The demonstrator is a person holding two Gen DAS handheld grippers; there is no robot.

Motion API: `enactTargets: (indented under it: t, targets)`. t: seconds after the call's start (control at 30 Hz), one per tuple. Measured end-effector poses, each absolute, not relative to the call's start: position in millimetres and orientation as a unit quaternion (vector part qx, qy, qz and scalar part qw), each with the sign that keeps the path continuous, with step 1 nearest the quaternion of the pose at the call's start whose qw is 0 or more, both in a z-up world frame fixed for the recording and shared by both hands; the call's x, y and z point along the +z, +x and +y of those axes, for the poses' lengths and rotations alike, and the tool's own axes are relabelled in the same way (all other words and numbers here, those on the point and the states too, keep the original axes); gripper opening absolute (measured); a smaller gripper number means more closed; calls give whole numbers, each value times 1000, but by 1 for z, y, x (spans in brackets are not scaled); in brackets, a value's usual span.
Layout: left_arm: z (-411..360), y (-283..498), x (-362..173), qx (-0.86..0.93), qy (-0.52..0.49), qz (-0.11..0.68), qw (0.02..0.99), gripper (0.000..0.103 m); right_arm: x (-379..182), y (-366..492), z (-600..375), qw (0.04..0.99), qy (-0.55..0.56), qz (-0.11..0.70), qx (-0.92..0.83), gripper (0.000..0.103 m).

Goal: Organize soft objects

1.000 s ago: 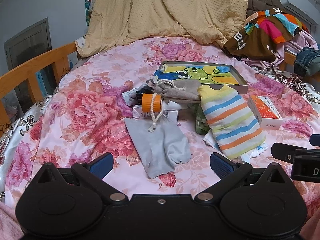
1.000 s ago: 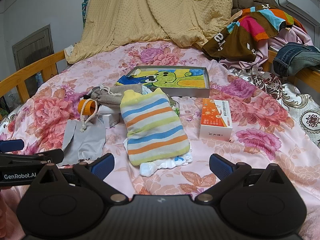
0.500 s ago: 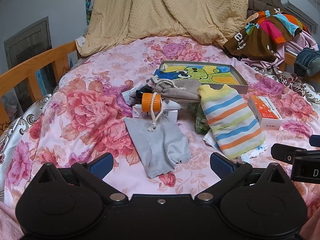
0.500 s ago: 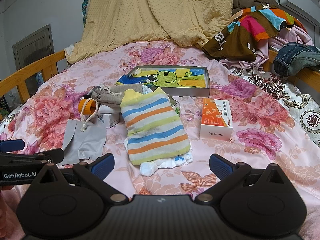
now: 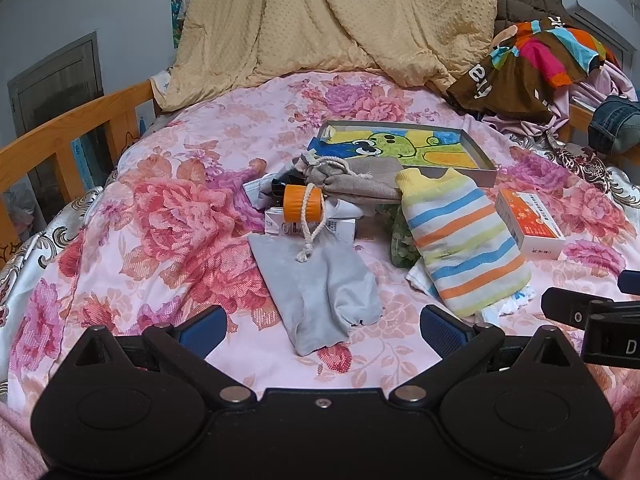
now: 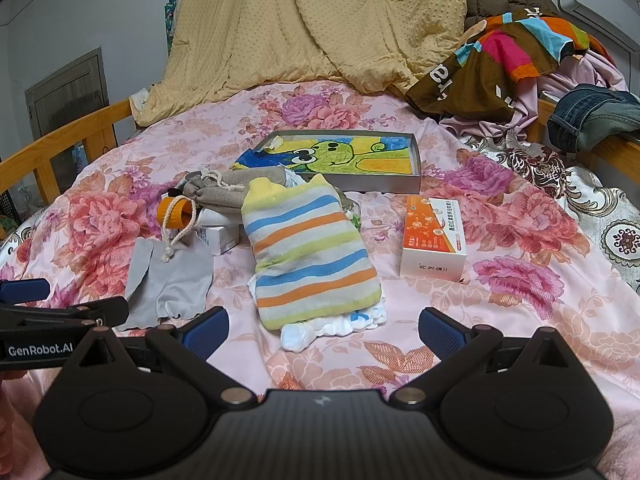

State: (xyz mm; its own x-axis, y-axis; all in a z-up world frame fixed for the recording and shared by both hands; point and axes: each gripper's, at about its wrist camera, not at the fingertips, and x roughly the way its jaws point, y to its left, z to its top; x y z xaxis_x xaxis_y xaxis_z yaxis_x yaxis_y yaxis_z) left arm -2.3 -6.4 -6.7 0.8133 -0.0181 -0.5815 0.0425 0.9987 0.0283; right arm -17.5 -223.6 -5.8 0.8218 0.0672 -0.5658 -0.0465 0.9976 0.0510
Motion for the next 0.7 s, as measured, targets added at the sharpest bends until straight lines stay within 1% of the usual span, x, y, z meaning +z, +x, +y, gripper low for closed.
enactTargets:
  t: [0.7]
  targets:
    - [-9,-2,-7,-21,19,309,951,102,-4,-17,-224,954,18,298,30,103]
